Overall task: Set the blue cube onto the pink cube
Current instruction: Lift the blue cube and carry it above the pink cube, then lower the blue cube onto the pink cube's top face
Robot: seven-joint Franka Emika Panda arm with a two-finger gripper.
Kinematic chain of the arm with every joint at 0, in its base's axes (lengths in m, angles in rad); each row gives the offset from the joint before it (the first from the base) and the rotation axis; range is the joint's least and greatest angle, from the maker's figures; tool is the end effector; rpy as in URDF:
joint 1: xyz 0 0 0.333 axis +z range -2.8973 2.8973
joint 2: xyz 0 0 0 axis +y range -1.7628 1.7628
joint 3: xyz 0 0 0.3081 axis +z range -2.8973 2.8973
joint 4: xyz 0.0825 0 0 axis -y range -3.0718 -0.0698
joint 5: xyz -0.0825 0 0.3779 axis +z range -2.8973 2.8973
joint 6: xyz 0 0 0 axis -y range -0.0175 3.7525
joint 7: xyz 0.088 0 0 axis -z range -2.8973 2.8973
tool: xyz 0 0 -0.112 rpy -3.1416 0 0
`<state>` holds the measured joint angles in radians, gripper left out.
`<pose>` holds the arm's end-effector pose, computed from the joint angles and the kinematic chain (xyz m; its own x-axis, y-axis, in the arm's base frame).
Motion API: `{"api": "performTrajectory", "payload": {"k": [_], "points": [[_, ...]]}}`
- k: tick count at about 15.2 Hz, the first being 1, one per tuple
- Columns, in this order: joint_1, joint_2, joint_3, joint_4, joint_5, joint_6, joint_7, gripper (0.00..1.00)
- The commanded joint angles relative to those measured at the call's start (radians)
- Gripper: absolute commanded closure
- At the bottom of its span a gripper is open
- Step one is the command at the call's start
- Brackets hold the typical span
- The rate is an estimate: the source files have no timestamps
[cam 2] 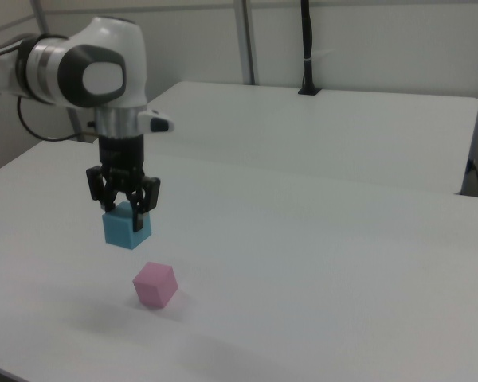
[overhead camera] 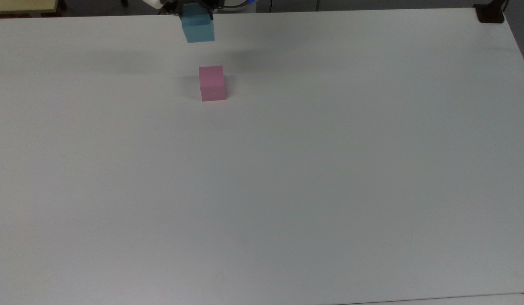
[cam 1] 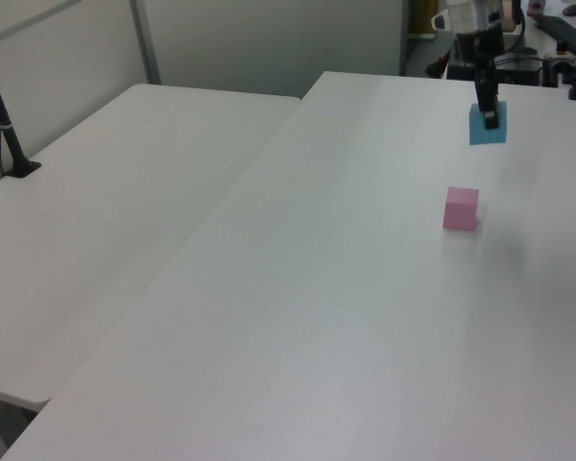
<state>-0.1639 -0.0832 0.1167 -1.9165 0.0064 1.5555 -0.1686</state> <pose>0.4965 -0.0213 0.4964 0.9549 0.1200 -0.2715 0.1126 -0.9927 -0.0427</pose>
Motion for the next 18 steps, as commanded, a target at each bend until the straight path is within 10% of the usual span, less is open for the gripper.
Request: {"api": "performTrajectory", "payload": {"k": [1,15,18], "points": [[0.046,-0.030,-0.005,-0.192,0.018,0.241,0.111,0.41],[0.043,0.046,0.000,-0.257,-0.036,0.465,0.135,0.40],[0.038,0.048,0.000,-0.253,-0.036,0.460,0.138,0.08]]}}
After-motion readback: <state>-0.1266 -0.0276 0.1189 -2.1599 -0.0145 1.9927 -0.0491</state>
